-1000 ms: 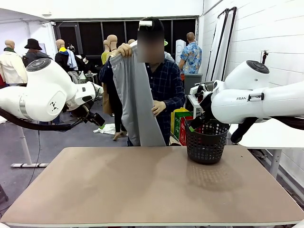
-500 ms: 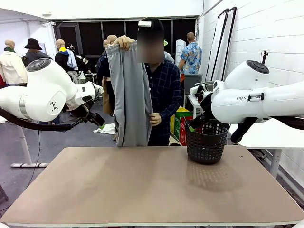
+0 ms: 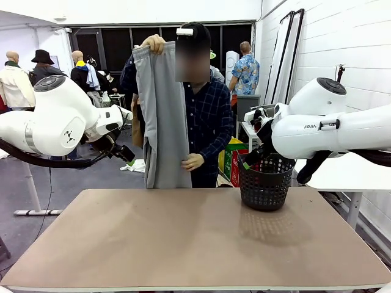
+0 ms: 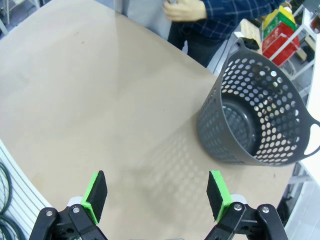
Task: Fold the training pants.
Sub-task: Grab both ends of the Training pants handed by a person.
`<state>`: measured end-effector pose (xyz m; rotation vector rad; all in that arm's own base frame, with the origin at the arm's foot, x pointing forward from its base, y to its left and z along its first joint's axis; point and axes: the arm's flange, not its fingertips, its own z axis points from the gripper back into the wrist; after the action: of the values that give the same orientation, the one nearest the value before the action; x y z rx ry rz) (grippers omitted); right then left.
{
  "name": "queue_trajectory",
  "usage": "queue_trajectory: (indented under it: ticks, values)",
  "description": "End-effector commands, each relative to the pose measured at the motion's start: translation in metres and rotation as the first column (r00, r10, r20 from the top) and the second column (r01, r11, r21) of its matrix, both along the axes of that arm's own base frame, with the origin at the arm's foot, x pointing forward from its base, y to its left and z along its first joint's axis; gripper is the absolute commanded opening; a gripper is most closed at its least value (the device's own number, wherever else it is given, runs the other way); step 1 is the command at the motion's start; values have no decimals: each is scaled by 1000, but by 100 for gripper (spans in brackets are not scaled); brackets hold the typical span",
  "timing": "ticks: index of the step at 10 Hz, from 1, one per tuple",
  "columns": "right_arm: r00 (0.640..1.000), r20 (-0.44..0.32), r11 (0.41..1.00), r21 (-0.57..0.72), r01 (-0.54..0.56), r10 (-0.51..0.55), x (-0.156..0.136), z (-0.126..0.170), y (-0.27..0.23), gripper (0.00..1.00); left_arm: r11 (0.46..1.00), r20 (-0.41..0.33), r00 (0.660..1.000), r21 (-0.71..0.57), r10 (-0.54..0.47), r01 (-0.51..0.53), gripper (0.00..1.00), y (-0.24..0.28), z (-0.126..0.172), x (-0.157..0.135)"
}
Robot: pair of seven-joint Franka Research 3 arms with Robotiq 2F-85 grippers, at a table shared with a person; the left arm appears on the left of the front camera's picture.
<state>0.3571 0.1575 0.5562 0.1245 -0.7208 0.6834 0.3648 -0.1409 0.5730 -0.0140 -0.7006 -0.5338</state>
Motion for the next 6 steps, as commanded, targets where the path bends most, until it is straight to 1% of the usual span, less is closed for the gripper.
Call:
queue_trajectory:
  ticks: [1,6]
  values:
    - [1000,0,1000,4,3,-3,0,1,0,100,1000,1,1000,-1,-2,2,100,0,0,0]
    - [1000,0,1000,4,3,-3,0,1,0,100,1000,1,1000,-1,-2,2,100,0,0,0]
